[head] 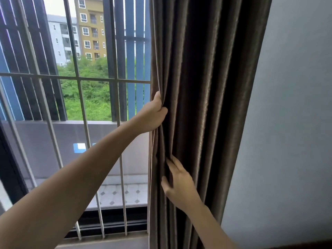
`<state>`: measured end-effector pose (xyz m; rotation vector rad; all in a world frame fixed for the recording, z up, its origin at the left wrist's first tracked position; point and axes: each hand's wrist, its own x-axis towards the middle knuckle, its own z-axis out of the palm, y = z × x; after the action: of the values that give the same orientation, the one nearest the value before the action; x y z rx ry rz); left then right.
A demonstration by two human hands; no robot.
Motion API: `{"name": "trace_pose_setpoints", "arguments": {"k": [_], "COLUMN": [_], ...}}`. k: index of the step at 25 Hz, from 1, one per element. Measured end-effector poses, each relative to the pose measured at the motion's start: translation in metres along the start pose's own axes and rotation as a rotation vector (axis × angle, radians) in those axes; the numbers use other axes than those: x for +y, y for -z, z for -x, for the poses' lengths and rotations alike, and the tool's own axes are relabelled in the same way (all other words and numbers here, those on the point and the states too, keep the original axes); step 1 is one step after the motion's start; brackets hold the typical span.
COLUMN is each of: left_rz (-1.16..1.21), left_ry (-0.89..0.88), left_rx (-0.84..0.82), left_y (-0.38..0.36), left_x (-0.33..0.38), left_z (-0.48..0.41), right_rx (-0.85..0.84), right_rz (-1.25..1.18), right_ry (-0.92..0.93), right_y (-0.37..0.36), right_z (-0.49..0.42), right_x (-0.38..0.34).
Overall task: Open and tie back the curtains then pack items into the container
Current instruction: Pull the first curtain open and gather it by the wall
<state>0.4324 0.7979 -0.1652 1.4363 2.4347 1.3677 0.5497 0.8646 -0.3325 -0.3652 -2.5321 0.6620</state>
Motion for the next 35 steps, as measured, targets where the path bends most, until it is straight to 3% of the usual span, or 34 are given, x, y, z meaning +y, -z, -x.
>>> {"name": "trace_pose_setpoints", "arguments": {"k": [7,11,12,15,17,21,28,35], "left_rz": [0.128,-0.045,-0.089,-0.143,-0.134,-0.107,-0.076,-0.047], "left_ry": [0.045,-0.032,-0.029,-0.002,0.004,0.032,0.055,0.038], "left_rx": [-0.073,-0.006,0.011,0.038,0.043,0.035,0.037,0.038], "left_y": [-0.01,-0.017,-0.017,-0.017,-0.016,-0.015,-0.019,-0.024], "left_x": [0.007,0.016,0.017,0.017,0.018,0.017,0.012,0.009], "left_z": [-0.004,-0.001,0.0,0.004,0.007,0.009,0.001,-0.004], "right_rx": [-0.039,-0.119,-0.019,0.551,0.636,0.427,-0.035,-0.052], "right_rz": [0.039,0.14,0.171,0.165,0.144,0.194,-0.021,-0.122], "right_ry": [0.063,0.046,0.042,0.046,-0.002,-0.076,0.052,0.068], "right_y": [0.002,0.013,0.02,0.043,0.058,0.079,0.038,0.024], "right_z": [-0.002,-0.003,-0.004,-0.018,-0.037,-0.068,-0.029,-0.008], "right_x": [-0.004,-0.002,-0.002,-0.002,0.0,0.004,0.017,0.025]}}
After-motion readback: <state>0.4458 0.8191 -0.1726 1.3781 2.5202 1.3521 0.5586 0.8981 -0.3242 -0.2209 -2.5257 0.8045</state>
